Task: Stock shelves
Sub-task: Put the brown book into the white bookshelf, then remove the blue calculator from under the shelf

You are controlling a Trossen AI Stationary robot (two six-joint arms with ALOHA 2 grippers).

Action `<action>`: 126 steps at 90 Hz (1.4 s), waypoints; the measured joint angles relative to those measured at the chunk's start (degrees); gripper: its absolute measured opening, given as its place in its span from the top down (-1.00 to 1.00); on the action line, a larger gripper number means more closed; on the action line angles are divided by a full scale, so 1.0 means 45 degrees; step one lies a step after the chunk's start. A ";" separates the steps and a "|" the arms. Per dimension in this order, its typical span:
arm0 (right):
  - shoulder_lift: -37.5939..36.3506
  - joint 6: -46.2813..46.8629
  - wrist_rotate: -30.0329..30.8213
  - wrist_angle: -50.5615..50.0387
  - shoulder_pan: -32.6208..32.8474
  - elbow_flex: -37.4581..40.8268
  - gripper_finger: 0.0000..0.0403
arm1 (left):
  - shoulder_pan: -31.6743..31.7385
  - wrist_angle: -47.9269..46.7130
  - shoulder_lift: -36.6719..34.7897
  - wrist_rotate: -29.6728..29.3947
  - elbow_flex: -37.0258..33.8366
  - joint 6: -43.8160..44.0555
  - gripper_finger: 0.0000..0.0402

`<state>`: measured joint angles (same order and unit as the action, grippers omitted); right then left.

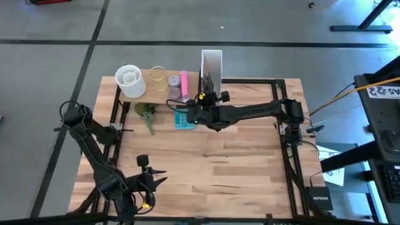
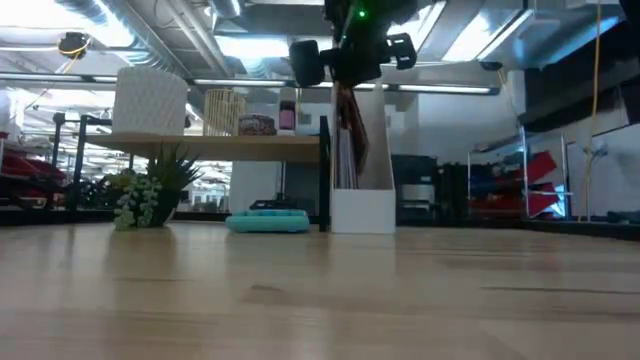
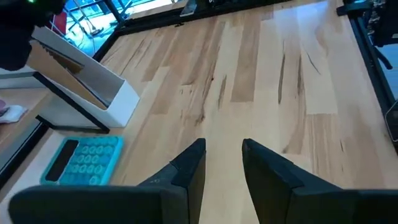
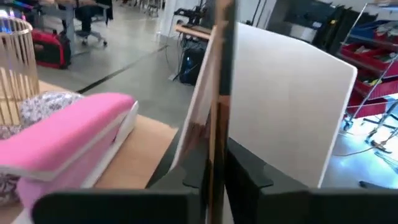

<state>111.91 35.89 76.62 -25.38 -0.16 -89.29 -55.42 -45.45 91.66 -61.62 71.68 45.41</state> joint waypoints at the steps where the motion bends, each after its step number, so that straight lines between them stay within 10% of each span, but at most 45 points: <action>1: -0.0007 0.0009 0.0030 -0.0003 0.0000 0.0027 0.77 | 0.0000 0.0000 0.0000 0.0003 0.0000 0.0000 0.55; 50: -0.0392 -0.0187 0.0839 -0.0363 0.0652 0.0223 0.12 | 0.0000 -0.0048 0.0000 0.0024 0.0000 0.0195 0.55; 88: -0.1658 -0.3777 -0.0066 -0.0431 0.5756 0.0208 0.12 | 0.0000 -0.0063 0.0000 0.0024 0.0000 0.0486 0.55; 126: -0.0003 -0.0850 -0.2194 -0.0312 0.9733 0.0188 0.12 | 0.0538 -0.0028 0.0164 -0.0002 0.0000 0.1617 0.55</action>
<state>111.89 32.07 66.75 -26.79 43.64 -88.45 -53.00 -45.58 92.40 -61.64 71.68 52.68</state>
